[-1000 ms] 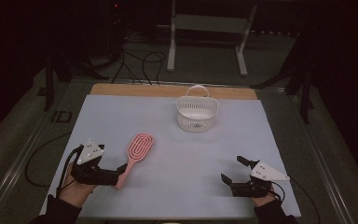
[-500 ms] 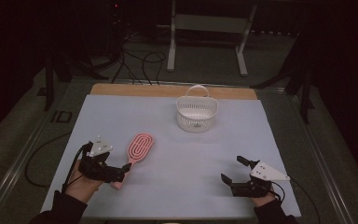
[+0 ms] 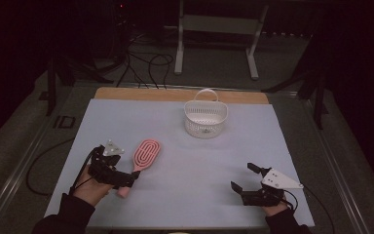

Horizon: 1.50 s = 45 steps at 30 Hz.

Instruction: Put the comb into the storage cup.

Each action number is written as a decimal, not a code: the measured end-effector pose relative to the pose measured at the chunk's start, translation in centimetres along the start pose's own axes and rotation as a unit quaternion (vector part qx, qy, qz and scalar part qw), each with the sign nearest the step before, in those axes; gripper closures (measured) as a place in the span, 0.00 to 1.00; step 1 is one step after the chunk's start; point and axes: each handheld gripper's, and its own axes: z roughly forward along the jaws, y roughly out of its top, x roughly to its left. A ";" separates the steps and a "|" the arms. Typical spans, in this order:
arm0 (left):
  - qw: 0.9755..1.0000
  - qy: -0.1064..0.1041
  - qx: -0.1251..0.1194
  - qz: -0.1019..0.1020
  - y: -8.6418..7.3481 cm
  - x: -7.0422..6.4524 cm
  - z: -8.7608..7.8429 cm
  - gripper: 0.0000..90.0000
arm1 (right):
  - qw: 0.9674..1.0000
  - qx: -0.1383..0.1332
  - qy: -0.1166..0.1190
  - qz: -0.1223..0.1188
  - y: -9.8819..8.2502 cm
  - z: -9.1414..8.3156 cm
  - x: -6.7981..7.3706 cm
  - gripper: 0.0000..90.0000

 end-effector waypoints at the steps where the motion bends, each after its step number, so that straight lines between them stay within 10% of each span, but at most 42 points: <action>1: 1.000 0.000 0.000 0.000 0.0 0.0 0.0 0.00 | 1.000 0.000 0.000 0.000 0.0 0.0 0.0 0.10; 18: 0.994 -0.020 0.095 -0.040 1.1 0.4 2.4 0.00 | 1.000 0.002 0.000 0.002 0.0 0.0 0.0 0.10; 45: 0.984 -0.040 0.159 -0.073 1.5 1.6 5.5 0.09 | 1.000 0.006 0.003 0.001 0.0 0.1 0.1 0.10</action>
